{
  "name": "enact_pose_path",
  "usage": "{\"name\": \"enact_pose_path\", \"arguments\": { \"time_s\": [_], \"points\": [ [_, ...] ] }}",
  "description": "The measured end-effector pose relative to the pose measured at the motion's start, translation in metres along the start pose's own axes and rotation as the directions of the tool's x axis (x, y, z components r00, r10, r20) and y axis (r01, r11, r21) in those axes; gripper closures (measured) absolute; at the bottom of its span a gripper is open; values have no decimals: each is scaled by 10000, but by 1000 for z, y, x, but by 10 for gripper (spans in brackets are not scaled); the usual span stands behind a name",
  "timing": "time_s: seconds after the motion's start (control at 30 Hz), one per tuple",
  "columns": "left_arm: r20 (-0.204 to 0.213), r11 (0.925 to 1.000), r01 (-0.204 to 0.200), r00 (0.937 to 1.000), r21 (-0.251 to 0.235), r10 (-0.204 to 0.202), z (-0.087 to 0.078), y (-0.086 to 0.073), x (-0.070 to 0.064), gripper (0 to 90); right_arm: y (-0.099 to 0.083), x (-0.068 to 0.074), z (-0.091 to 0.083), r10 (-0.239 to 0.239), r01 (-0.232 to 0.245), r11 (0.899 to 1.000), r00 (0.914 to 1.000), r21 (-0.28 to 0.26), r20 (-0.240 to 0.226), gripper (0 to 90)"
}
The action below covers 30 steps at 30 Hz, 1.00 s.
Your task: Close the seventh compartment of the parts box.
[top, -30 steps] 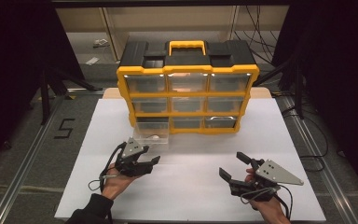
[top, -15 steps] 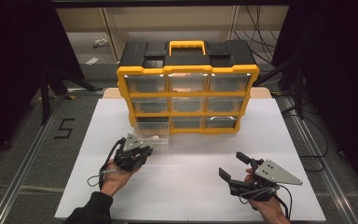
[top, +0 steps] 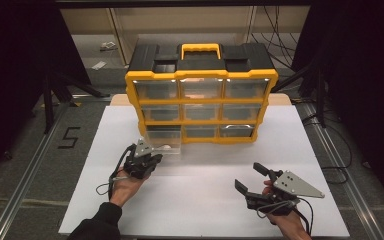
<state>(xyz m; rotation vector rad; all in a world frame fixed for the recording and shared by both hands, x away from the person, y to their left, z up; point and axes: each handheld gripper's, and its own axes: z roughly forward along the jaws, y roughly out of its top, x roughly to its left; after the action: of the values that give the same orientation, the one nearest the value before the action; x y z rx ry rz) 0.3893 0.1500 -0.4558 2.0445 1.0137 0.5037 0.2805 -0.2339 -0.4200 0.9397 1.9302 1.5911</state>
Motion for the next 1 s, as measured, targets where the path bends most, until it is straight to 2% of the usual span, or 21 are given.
{"name": "enact_pose_path", "arguments": {
  "time_s": [0.3,0.57,1.0],
  "points": [
    [-6,9999,-125,9999,-80,125,7,1,3,898,0,0,0,4,-4,10000,10000,-4,-16,194],
    [-235,9994,-244,9994,-236,238,13,5,3,898,0,0,0,6,-6,10000,10000,26,1,194],
    [-523,9985,-166,9985,-515,139,23,9,9,898,0,0,0,-3,3,10000,10000,-40,-2,194]
  ]
}}
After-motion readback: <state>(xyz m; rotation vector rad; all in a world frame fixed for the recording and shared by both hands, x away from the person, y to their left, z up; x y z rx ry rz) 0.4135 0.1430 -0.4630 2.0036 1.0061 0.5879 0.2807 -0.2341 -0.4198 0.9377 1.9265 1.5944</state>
